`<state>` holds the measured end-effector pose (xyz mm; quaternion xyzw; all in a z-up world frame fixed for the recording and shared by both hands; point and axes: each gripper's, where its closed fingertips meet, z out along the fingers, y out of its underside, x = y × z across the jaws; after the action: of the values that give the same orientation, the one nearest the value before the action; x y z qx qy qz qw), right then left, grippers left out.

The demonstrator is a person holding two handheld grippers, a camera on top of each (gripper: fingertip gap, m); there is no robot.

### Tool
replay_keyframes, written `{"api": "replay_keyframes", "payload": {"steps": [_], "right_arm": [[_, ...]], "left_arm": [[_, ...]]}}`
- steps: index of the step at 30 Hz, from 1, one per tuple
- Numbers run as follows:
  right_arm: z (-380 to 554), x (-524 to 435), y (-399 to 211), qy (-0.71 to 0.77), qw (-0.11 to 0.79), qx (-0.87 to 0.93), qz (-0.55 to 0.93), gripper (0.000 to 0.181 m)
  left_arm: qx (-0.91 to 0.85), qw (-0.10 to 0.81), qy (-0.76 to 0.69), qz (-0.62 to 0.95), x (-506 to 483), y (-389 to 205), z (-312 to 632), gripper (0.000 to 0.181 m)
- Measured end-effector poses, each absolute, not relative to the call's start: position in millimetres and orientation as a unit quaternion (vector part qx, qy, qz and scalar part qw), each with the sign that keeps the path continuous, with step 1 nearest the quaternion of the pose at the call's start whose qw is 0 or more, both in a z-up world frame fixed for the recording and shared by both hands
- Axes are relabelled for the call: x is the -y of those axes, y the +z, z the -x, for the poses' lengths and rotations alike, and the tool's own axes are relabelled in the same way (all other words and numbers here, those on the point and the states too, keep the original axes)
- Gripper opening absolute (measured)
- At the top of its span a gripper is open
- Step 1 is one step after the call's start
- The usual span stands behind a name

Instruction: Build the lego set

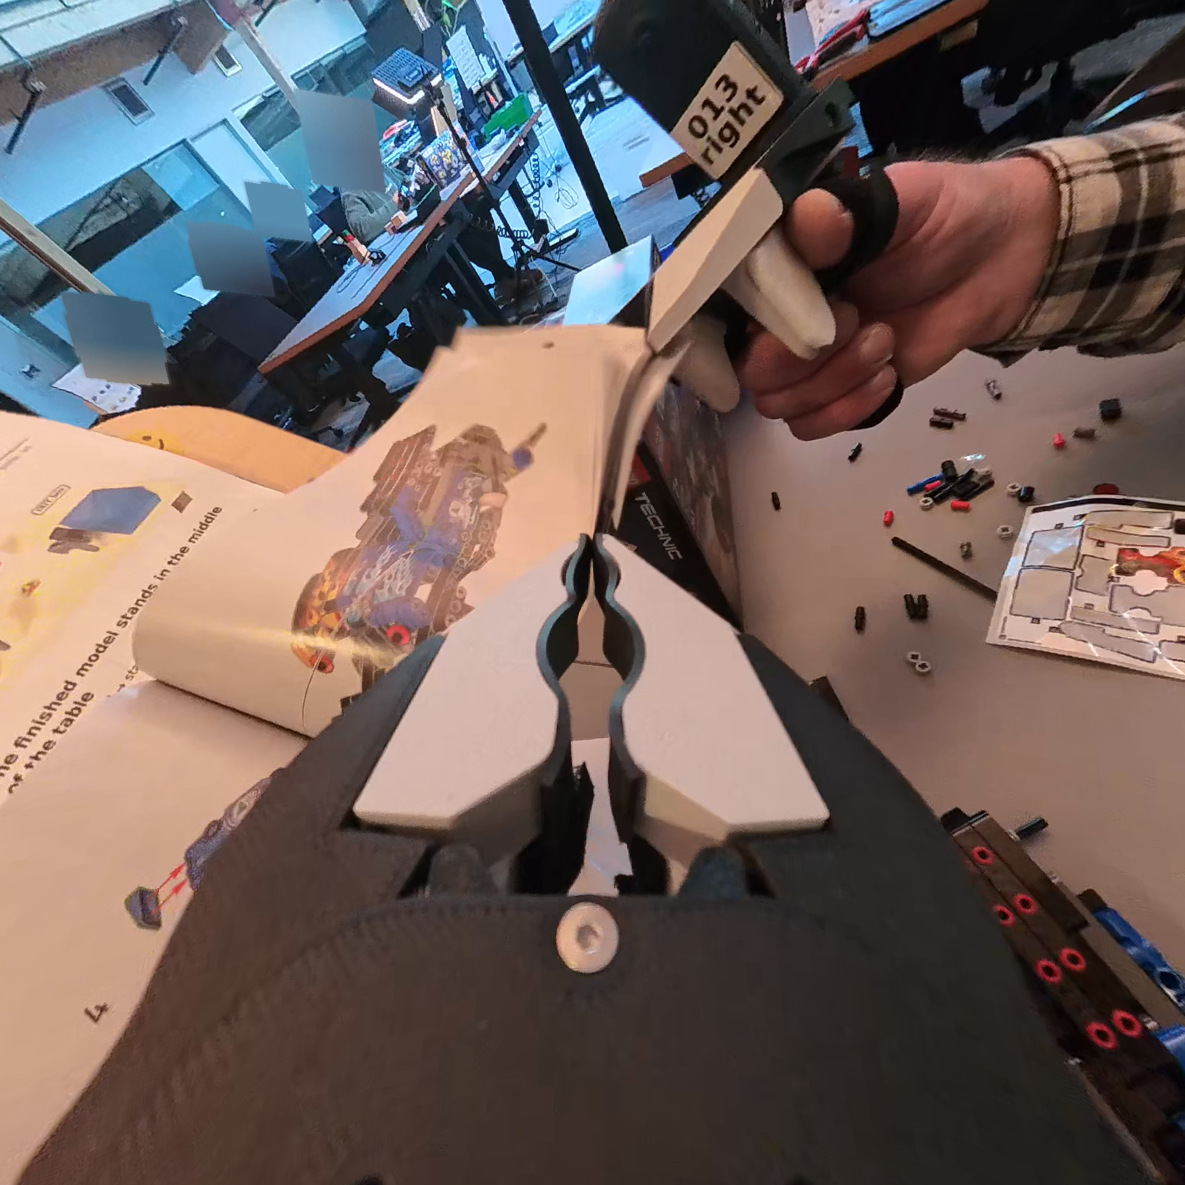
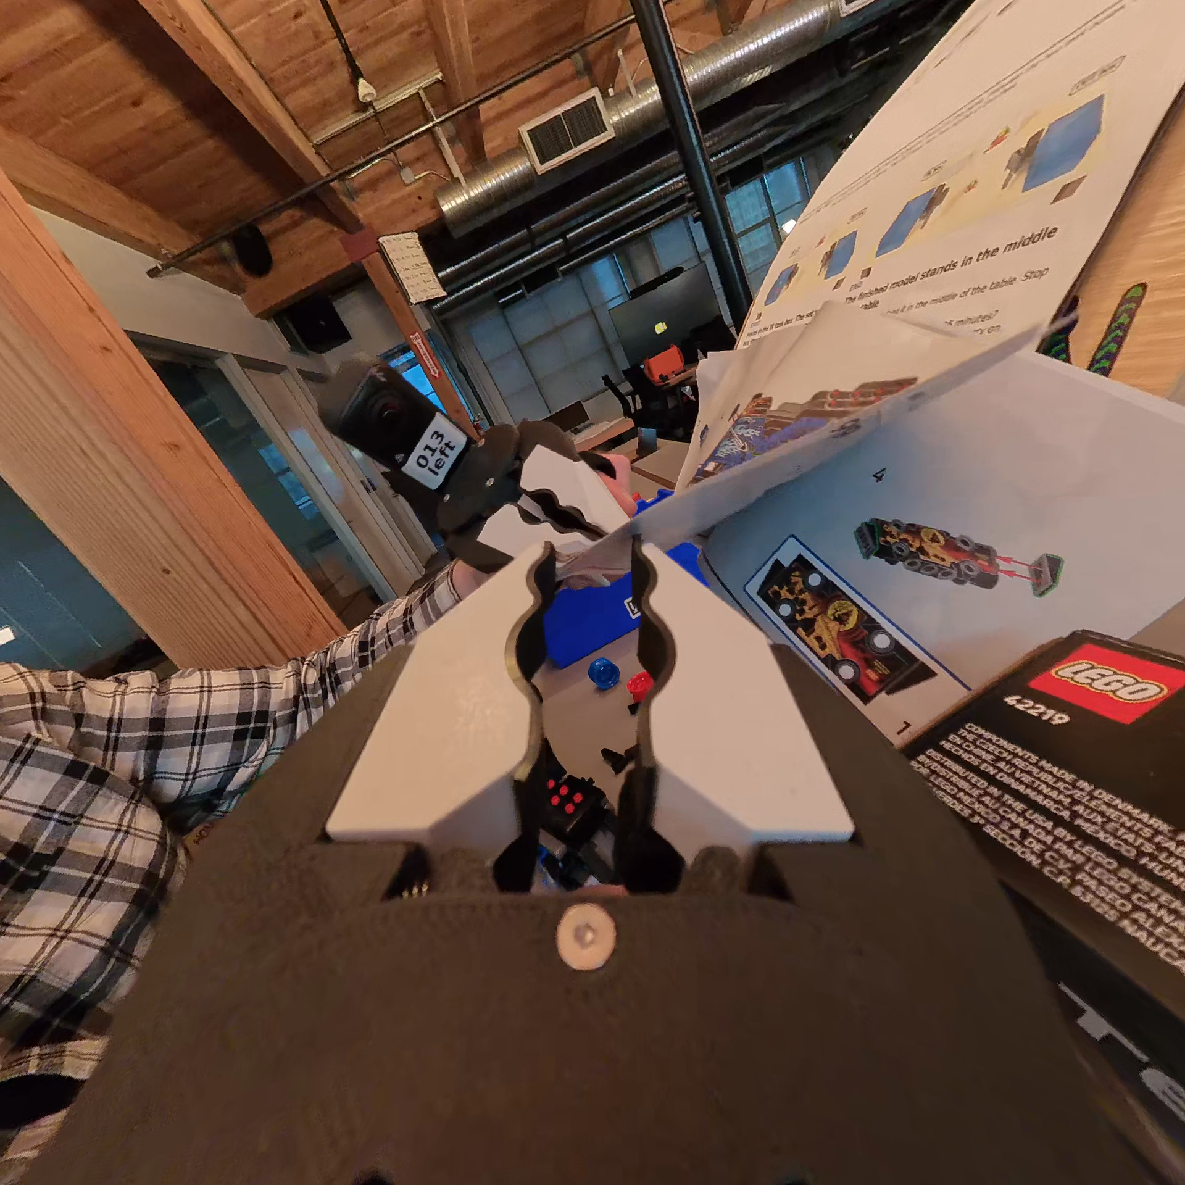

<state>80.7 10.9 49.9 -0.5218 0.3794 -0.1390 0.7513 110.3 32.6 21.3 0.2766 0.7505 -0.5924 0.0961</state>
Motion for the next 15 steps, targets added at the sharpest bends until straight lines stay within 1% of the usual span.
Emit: {"api": "replay_keyframes", "payload": {"steps": [1, 2, 8, 12, 15], "right_arm": [[-80.6, -11.5, 50.2, -0.14, 0.751, -0.377, 0.523, 0.014], [-80.6, -12.2, 50.4, -0.141, 0.75, -0.376, 0.525, 0.01], [-81.6, -14.4, 51.7, -0.142, 0.75, -0.374, 0.527, 0.008], [-80.7, -14.6, 51.4, -0.152, 0.746, -0.372, 0.531, 0.0], [-79.8, -14.8, 50.6, -0.159, 0.741, -0.372, 0.537, 0.0]], "left_arm": [[-0.75, 0.092, -0.593, -0.277, -33.0, 21.3, -109.9, 0.0], [-0.75, 0.09, -0.594, -0.275, -33.3, 21.4, -110.0, 0.0], [-0.75, 0.084, -0.596, -0.274, -35.1, 21.9, -109.7, 0.0], [-0.749, 0.076, -0.6, -0.27, -35.6, 23.3, -108.9, 0.0], [-0.749, 0.071, -0.6, -0.27, -35.9, 23.6, -107.6, 0.0]]}}
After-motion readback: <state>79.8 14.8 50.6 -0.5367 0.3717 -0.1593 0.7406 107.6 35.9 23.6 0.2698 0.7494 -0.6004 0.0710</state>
